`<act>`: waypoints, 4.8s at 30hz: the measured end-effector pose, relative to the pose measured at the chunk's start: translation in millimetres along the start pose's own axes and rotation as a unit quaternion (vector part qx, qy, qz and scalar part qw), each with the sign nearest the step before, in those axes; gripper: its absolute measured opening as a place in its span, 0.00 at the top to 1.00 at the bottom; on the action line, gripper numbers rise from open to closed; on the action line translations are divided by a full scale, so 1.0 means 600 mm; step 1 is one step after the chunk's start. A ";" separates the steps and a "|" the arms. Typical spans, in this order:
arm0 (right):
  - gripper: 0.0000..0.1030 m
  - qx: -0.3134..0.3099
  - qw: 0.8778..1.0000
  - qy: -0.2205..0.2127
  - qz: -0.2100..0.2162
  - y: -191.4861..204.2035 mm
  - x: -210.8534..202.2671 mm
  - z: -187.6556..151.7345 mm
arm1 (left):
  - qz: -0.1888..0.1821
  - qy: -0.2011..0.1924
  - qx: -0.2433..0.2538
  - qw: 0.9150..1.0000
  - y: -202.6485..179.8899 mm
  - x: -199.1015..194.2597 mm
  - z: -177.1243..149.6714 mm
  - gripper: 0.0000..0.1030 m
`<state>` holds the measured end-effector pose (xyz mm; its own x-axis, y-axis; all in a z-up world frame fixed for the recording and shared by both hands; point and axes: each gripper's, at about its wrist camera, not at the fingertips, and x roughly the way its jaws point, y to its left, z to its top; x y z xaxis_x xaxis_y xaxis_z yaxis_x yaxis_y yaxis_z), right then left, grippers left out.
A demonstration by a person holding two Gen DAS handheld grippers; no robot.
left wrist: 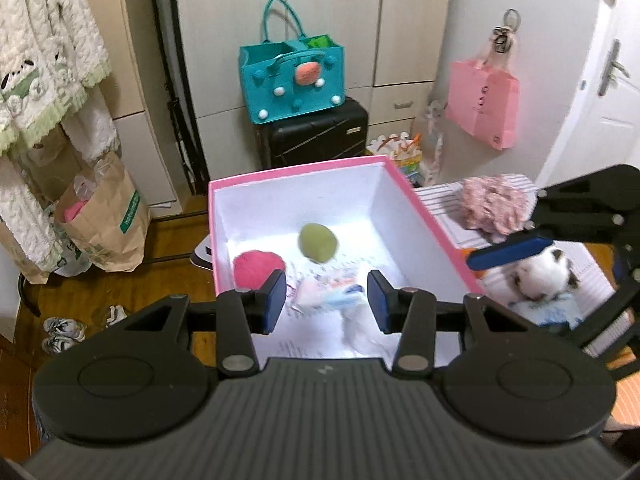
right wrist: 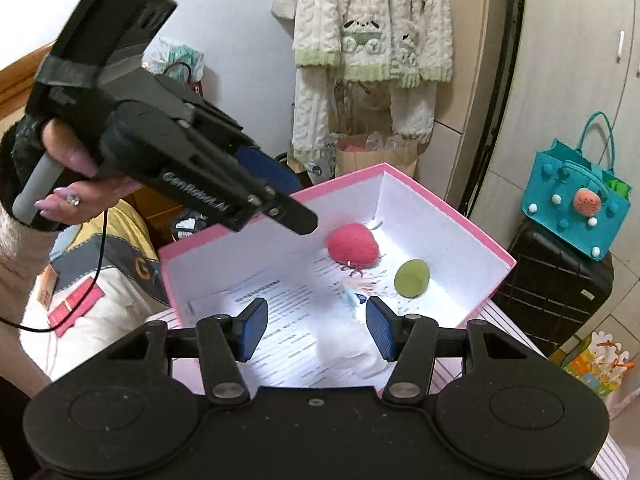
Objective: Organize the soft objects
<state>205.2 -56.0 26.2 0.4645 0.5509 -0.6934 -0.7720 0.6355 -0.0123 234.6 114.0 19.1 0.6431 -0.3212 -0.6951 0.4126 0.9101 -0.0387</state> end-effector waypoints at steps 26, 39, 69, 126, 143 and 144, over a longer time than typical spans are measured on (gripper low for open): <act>0.36 0.031 0.998 -0.040 -0.025 0.056 -0.202 -0.104 | -0.044 0.016 0.086 0.995 -0.176 -0.119 -0.049 0.35; 0.27 0.091 0.992 -0.018 -0.080 0.033 -0.265 -0.255 | -0.094 0.055 0.180 0.978 -0.311 -0.065 -0.070 0.32; 0.24 0.211 0.964 -0.057 -0.154 -0.083 -0.135 -0.461 | -0.147 0.068 0.081 0.984 -0.379 0.151 -0.104 0.37; 0.41 0.179 0.964 -0.092 -0.173 -0.022 -0.128 -0.476 | -0.196 0.031 0.007 0.980 -0.355 0.136 -0.187 0.55; 0.41 0.046 0.977 -0.098 -0.182 0.034 -0.189 -0.350 | -0.195 -0.029 0.057 0.979 -0.287 0.000 -0.143 0.55; 0.41 0.035 0.977 -0.102 -0.185 0.037 -0.190 -0.338 | -0.192 -0.037 0.056 0.979 -0.280 -0.007 -0.138 0.55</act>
<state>47.0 -214.5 -41.2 0.7881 0.3685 -0.4931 -0.5068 0.8431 -0.1800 108.9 -15.9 -30.9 0.4692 -0.6557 -0.5915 0.6991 0.6850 -0.2049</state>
